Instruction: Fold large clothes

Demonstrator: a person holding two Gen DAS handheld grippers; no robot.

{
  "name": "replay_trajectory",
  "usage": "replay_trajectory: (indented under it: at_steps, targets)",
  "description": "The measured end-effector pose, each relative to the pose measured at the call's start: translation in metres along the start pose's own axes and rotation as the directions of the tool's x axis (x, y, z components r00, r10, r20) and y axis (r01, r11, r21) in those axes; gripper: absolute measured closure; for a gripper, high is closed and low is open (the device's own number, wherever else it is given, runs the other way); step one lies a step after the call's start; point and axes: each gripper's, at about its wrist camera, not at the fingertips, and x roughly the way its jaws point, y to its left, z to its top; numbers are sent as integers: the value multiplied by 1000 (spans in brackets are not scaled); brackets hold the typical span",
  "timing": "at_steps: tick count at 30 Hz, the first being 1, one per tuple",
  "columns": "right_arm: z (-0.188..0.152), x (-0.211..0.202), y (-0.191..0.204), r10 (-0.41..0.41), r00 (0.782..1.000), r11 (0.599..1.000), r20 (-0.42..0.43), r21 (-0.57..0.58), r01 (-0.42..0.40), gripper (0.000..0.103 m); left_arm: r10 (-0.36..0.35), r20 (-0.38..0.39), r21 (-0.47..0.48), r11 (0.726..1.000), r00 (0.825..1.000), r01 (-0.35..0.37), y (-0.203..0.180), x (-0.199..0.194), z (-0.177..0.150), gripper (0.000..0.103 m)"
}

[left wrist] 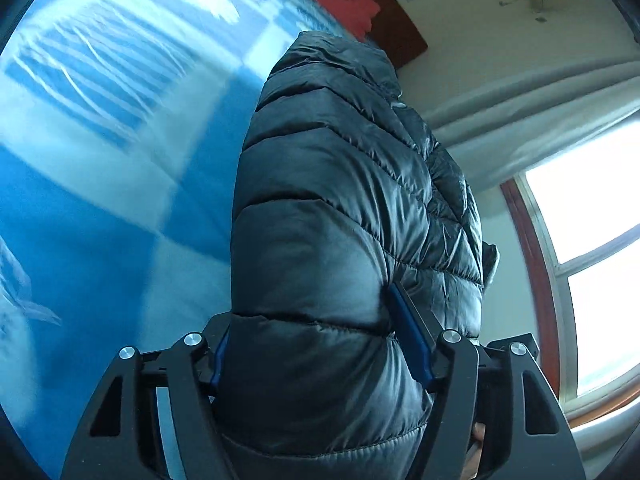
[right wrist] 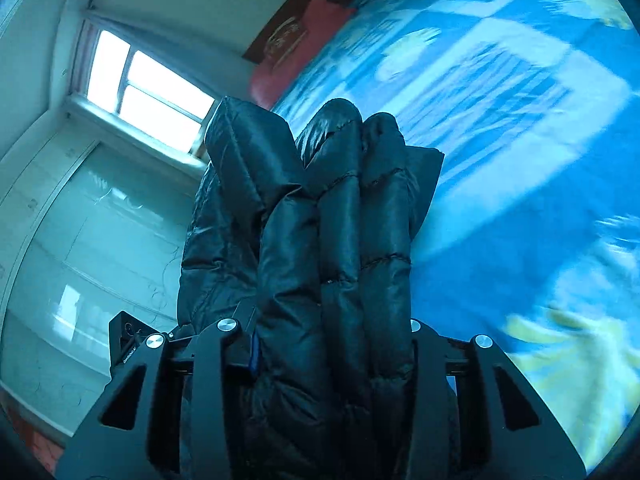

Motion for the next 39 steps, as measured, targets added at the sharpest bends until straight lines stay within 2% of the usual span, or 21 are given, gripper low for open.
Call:
replay_trajectory:
  at_steps: [7, 13, 15, 21, 24, 30, 32, 38, 39]
  targets:
    - [26, 79, 31, 61, 996, 998, -57, -7, -62, 65, 67, 83, 25, 997, 994, -69, 27, -30, 59, 38]
    - [33, 121, 24, 1, 994, 1000, -108, -6, -2, 65, 103, 49, -41, 994, 993, -101, 62, -14, 76, 37]
    - [34, 122, 22, 5, 994, 1000, -112, -12, -7, 63, 81, 46, -53, 995, 996, -79, 70, -13, 73, 36]
    - [34, 114, 26, -18, 993, 999, -114, -28, 15, 47, 17, 38, -90, 996, 999, -14, 91, -30, 72, 32]
    - [36, 109, 34, -37, 993, 998, -113, -55, 30, 41, 13, 49, -103, 995, 999, -7, 99, -46, 73, 32]
    - [37, 108, 37, -79, 987, 995, -139, -73, 70, 34, 3, 45, -137, 991, 999, 3, 96, -42, 78, 31]
    - [30, 100, 34, -92, 986, 994, -142, -80, 81, 27, 5, 45, -130, 992, 999, 1, 94, -47, 72, 31]
    - [36, 81, 30, -39, 994, 998, -99, -42, 35, 25, 40, 93, -88, 996, 995, -32, 90, -67, 65, 30]
    - [40, 82, 32, -33, 995, 999, -92, -37, 30, 25, 45, 107, -80, 996, 993, -36, 89, -68, 69, 27]
